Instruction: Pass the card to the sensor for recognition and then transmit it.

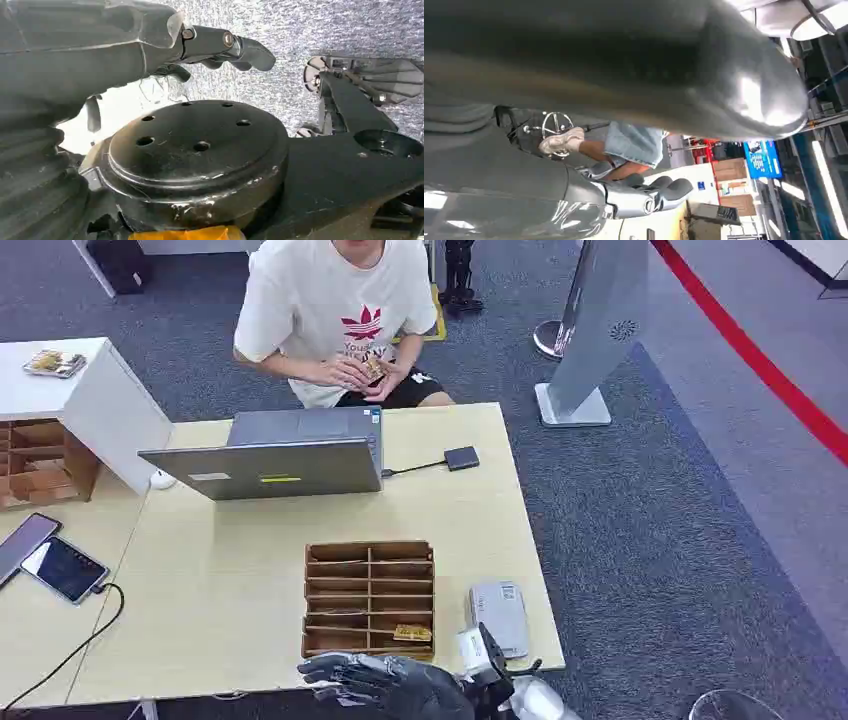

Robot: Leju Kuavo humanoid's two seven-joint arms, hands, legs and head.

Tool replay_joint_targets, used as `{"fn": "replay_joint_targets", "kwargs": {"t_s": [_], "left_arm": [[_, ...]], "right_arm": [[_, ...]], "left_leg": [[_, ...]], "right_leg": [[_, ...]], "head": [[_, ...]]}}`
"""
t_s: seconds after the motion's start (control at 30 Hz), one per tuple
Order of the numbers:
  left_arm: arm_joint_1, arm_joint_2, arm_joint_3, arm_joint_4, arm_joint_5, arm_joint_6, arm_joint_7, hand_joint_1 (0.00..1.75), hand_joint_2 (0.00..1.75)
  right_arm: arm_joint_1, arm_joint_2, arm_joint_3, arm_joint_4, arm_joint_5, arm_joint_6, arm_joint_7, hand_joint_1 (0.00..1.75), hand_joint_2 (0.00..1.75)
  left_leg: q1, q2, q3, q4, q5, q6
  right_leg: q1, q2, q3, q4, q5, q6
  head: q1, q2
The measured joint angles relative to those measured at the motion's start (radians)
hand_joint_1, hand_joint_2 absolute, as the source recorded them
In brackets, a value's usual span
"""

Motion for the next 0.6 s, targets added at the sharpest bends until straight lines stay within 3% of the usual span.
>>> {"fn": "replay_joint_targets", "kwargs": {"t_s": [0.27, 0.3, 0.47, 0.5, 0.6], "left_arm": [[-0.003, 0.0, 0.0, 0.0, -0.002, 0.0, -0.001, 0.0, 1.75], [-0.003, 0.001, 0.0, 0.0, -0.003, 0.0, -0.002, 0.0, 1.75], [-0.003, 0.002, -0.001, 0.0, -0.007, -0.001, -0.008, 0.0, 1.75], [-0.003, 0.002, -0.001, 0.0, -0.007, 0.0, -0.01, 0.0, 0.0], [-0.002, 0.001, -0.001, 0.0, -0.007, 0.007, -0.015, 0.0, 0.0]], "right_arm": [[-0.006, 0.0, 0.004, 0.003, -0.002, -0.001, 0.0, 0.0, 0.0], [-0.007, 0.0, 0.004, 0.003, -0.002, -0.001, 0.0, 0.0, 1.75], [-0.011, 0.0, 0.006, 0.003, -0.006, -0.008, 0.0, 0.0, 1.75], [-0.011, 0.0, 0.006, 0.003, -0.006, -0.01, 0.0, 0.0, 1.75], [-0.01, 0.0, 0.006, 0.003, -0.006, -0.016, -0.003, 0.0, 1.75]], "left_leg": [[0.0, 0.0, 0.0, 0.0, 0.0, 0.0], [0.0, 0.0, 0.0, 0.0, 0.0, 0.0], [0.0, 0.0, 0.0, 0.0, 0.0, 0.0], [0.0, 0.0, 0.0, 0.0, 0.0, 0.0], [0.0, 0.0, 0.0, 0.0, 0.0, 0.0]], "right_leg": [[0.0, 0.0, 0.0, 0.0, 0.0, 0.0], [0.0, 0.0, 0.0, 0.0, 0.0, 0.0], [0.0, 0.0, 0.0, 0.0, 0.0, 0.0], [0.0, 0.0, 0.0, 0.0, 0.0, 0.0], [0.0, 0.0, 0.0, 0.0, 0.0, 0.0]], "head": [[0.0, 0.0], [0.0, 0.0], [0.0, 0.0], [0.0, 0.0], [0.0, 0.0]]}}
